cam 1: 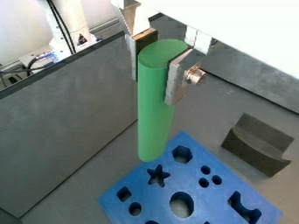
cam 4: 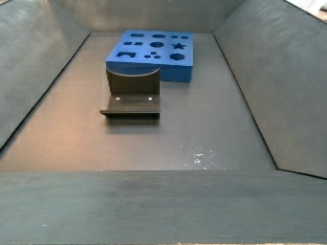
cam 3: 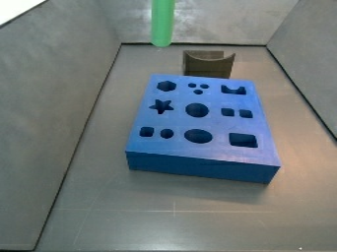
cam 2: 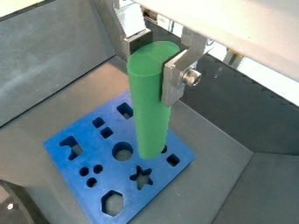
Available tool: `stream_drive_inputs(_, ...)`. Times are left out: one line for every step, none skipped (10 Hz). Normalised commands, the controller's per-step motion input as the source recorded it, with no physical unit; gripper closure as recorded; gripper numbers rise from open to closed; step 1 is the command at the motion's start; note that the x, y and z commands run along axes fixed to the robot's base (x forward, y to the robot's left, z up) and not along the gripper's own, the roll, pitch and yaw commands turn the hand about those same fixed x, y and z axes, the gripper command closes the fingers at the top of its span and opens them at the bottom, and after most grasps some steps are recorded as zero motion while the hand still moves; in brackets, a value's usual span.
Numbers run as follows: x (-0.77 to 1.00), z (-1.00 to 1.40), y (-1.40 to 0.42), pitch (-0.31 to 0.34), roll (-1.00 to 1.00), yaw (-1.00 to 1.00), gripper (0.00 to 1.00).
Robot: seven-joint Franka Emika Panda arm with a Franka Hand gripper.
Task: Pick up the oval object. Move up. Place the oval object on the fixture. Regrasp the oval object. Move to above the board. Insert the oval object.
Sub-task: Insert the oval object.
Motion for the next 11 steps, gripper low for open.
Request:
stream_drive_inputs(0.33, -0.07, -0.11, -0.003, 0.0, -0.02, 1.0)
stream_drive_inputs(0.49, -0.09, -0.15, -0.026, 0.0, -0.15, 1.0)
stream_drive_inputs(0.56, -0.13, -0.21, -0.027, 0.0, -0.17, 1.0)
stream_drive_inputs(0.49, -0.19, -0.21, -0.049, 0.0, -0.23, 1.0)
stream_drive_inputs(0.51, -0.22, -0.22, -0.036, 0.0, -0.27, 1.0)
stream_drive_inputs(0.52, -0.21, -0.16, -0.003, 0.0, -0.33, 1.0)
stream_drive_inputs(0.33, -0.16, -0.1, 0.0, 0.0, -0.36, 1.0)
stream_drive_inputs(0.25, -0.15, 0.0, 0.0, 0.03, -0.36, 1.0)
stream_drive_inputs(0.15, -0.19, 0.0, 0.03, 0.06, -0.47, 1.0)
stream_drive_inputs(0.07, -0.19, 0.0, 0.02, 0.06, -0.67, 1.0)
stream_drive_inputs(0.13, -0.19, 0.0, 0.0, 0.05, -0.81, 1.0)
